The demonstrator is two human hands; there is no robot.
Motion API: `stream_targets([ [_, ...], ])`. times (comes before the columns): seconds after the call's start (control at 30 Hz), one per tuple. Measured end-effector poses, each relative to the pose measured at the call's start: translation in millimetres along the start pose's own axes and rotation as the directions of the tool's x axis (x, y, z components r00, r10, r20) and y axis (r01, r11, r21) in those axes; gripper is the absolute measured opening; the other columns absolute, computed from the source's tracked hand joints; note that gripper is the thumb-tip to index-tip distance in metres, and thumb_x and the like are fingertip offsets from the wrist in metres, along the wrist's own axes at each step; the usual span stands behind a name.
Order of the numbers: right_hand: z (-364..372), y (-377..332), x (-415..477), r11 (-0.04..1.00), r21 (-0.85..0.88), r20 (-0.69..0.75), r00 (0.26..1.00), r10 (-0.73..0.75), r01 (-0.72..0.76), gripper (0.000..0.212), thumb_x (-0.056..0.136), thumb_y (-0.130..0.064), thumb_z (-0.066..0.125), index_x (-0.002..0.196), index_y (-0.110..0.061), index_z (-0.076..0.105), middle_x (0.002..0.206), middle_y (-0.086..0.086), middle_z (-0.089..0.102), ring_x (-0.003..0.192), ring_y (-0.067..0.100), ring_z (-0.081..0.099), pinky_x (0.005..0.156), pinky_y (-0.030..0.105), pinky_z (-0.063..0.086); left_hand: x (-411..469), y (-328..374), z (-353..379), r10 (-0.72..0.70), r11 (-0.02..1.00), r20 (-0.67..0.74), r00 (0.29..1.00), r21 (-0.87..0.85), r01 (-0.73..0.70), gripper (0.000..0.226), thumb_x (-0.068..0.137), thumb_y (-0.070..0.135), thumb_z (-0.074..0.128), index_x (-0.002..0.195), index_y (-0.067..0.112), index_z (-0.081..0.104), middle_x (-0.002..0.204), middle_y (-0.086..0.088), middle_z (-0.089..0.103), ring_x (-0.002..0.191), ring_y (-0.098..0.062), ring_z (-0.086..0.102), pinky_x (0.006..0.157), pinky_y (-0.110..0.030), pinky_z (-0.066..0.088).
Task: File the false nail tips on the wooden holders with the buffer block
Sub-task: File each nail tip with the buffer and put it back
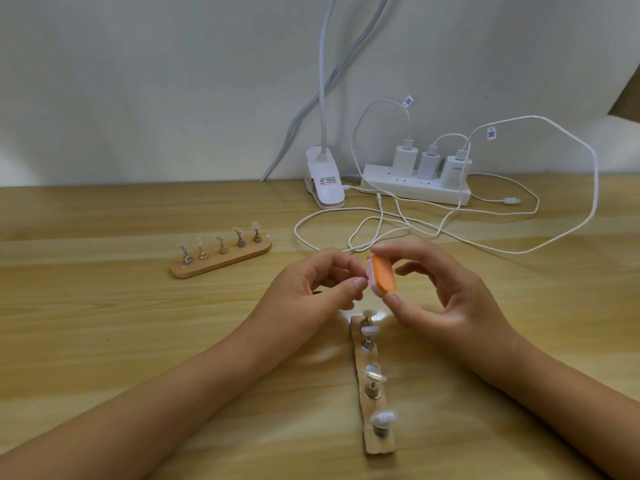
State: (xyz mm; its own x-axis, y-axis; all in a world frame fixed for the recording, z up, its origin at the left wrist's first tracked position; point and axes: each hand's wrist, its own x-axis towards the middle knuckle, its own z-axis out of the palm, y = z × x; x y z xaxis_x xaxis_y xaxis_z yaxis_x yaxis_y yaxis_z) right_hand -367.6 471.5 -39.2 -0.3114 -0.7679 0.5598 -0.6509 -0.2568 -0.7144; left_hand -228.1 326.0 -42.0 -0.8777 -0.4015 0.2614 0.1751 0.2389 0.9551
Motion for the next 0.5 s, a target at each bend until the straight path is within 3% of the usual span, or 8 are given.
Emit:
stream_targets([
  [0.1,-1.2,-1.2,1.8,1.000,-0.011,-0.039,0.999,0.027,-0.028,0.043,0.081,-0.031,0.064,0.123,-0.019,0.063,0.118,-0.001,0.067,0.113,0.018,0.061,0.093,0.034,0.050,-0.3,0.1,-0.2,0.009,1.000,0.007,1.000,0.006,-0.009,0.007,0.088,0.016,0.065,0.093,0.018,0.069,0.080,0.005,0.066,0.078,-0.008,0.062,0.074,-0.023,0.053],
  [0.2,1.3,-2.5,-0.8,0.993,-0.092,0.019,0.997,-0.069,0.070,0.045,0.083,-0.022,0.065,0.126,-0.011,0.062,0.119,0.003,0.066,0.114,0.022,0.060,0.092,0.029,0.047,-0.3,0.1,-0.3,0.017,0.999,0.026,1.000,0.031,-0.018,0.010,0.091,0.008,0.063,0.094,0.016,0.069,0.084,0.000,0.068,0.079,-0.009,0.062,0.072,-0.022,0.052],
  [0.27,0.9,-0.4,0.5,0.995,-0.089,0.009,0.999,-0.034,0.035,0.044,0.082,-0.016,0.069,0.126,-0.014,0.062,0.118,0.000,0.066,0.114,0.018,0.060,0.093,0.031,0.048,-0.2,-0.1,-0.6,-0.002,1.000,0.018,1.000,0.015,0.002,0.011,0.092,0.007,0.062,0.091,0.017,0.068,0.079,0.003,0.067,0.073,-0.007,0.061,0.070,-0.019,0.050],
  [0.37,-0.9,2.0,1.6,0.998,-0.062,-0.020,0.999,0.031,-0.033,0.046,0.082,-0.006,0.070,0.125,-0.020,0.061,0.118,-0.003,0.065,0.114,0.014,0.058,0.094,0.031,0.048,0.0,-1.1,0.6,-0.032,0.999,-0.003,0.999,-0.013,0.032,0.006,0.091,0.014,0.064,0.090,0.019,0.067,0.072,0.009,0.064,0.068,-0.005,0.060,0.070,-0.020,0.051],
  [0.5,-0.8,-0.3,0.0,0.999,-0.049,0.007,1.000,-0.017,0.017,0.046,0.083,-0.011,0.068,0.127,-0.020,0.060,0.121,0.001,0.062,0.118,0.018,0.056,0.093,0.023,0.047,0.0,-1.1,2.3,-0.030,0.999,0.018,0.999,0.016,0.029,0.013,0.084,0.025,0.061,0.094,0.018,0.065,0.077,0.007,0.063,0.076,-0.009,0.061,0.074,-0.026,0.053],
])
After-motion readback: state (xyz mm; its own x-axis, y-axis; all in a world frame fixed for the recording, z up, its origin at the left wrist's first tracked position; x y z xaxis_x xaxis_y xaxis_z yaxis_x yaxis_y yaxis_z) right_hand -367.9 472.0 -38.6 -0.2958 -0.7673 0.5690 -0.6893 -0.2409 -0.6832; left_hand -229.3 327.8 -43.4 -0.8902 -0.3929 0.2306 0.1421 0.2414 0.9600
